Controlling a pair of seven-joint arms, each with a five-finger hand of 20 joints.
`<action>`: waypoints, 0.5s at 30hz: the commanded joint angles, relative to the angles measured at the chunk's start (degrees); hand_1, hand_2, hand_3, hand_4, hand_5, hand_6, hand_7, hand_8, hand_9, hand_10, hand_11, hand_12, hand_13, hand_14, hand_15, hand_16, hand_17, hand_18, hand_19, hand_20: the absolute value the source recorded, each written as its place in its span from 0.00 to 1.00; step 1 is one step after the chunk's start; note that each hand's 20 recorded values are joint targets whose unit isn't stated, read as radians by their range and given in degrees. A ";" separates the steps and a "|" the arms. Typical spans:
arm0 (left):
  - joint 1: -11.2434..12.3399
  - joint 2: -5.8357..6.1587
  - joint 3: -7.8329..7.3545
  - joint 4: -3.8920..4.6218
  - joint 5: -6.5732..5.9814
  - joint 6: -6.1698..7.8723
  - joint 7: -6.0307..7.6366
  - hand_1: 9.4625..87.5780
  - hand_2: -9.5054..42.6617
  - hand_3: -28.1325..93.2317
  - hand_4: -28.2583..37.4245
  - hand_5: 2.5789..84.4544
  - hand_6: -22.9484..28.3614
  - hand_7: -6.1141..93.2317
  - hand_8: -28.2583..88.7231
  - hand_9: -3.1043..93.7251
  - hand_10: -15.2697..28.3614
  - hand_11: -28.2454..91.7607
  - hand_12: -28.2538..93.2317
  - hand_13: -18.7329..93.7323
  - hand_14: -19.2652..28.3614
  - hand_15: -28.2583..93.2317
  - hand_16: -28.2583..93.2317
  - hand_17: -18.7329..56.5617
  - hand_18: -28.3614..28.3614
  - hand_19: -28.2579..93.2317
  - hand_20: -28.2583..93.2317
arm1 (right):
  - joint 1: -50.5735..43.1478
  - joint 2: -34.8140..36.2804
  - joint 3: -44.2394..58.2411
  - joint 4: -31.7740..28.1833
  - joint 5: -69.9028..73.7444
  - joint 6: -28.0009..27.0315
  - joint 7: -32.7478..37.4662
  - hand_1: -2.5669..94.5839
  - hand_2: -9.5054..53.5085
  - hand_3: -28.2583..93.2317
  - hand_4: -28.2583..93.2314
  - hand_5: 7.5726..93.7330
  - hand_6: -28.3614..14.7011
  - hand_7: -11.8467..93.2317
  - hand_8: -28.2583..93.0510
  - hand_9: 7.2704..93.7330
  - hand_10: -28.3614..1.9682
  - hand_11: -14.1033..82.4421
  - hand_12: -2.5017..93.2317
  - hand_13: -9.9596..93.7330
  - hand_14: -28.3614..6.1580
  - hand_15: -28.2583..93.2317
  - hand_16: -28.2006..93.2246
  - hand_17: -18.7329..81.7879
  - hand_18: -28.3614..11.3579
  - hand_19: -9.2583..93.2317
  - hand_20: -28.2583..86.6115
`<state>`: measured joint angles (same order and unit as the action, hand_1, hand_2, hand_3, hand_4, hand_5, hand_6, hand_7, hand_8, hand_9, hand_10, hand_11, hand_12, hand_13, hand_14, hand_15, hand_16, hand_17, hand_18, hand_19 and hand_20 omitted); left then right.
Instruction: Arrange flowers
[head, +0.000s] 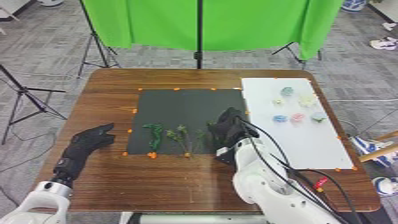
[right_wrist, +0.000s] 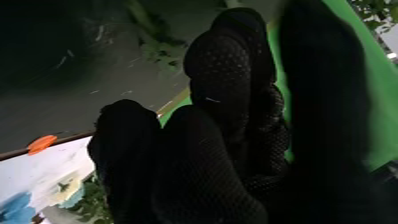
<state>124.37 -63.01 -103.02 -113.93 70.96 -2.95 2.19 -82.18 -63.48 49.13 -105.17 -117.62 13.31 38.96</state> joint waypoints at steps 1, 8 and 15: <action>0.19 -0.44 0.21 0.22 0.56 -0.62 -0.24 0.16 0.26 0.77 0.07 0.52 0.52 0.14 0.20 0.51 0.70 0.40 0.34 0.48 0.81 0.41 0.25 0.28 0.82 0.41 0.39 | -1.65 1.05 0.69 -2.19 -5.87 1.48 -0.92 0.39 0.08 0.77 0.17 0.85 0.56 0.45 0.19 0.97 0.54 0.60 0.33 1.00 0.86 0.81 0.45 0.88 0.38 1.00 0.63; 0.80 -0.58 -0.12 -0.01 0.35 -0.12 -0.16 0.16 0.26 0.77 0.07 0.52 0.52 0.14 0.20 0.51 0.70 0.40 0.34 0.48 0.82 0.41 0.25 0.28 0.82 0.40 0.39 | -6.11 4.16 5.33 -6.28 -6.80 -3.90 0.31 0.32 0.18 0.76 0.16 0.87 0.57 0.43 0.16 0.98 0.53 0.60 0.33 1.00 0.82 0.82 0.45 0.87 0.33 1.00 0.67; 0.93 -0.59 -0.36 -0.10 0.32 -0.17 -0.15 0.16 0.26 0.77 0.07 0.52 0.52 0.14 0.20 0.51 0.70 0.40 0.34 0.48 0.82 0.41 0.25 0.28 0.82 0.40 0.39 | -10.90 5.93 8.40 -9.78 -6.25 -7.69 0.84 0.31 0.20 0.76 0.16 0.89 0.57 0.41 0.17 0.99 0.54 0.60 0.33 1.00 0.81 0.83 0.45 0.87 0.32 1.00 0.68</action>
<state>124.39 -63.12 -103.06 -113.92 71.05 -2.94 2.34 -88.65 -59.73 56.02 -112.90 -124.66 7.76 38.82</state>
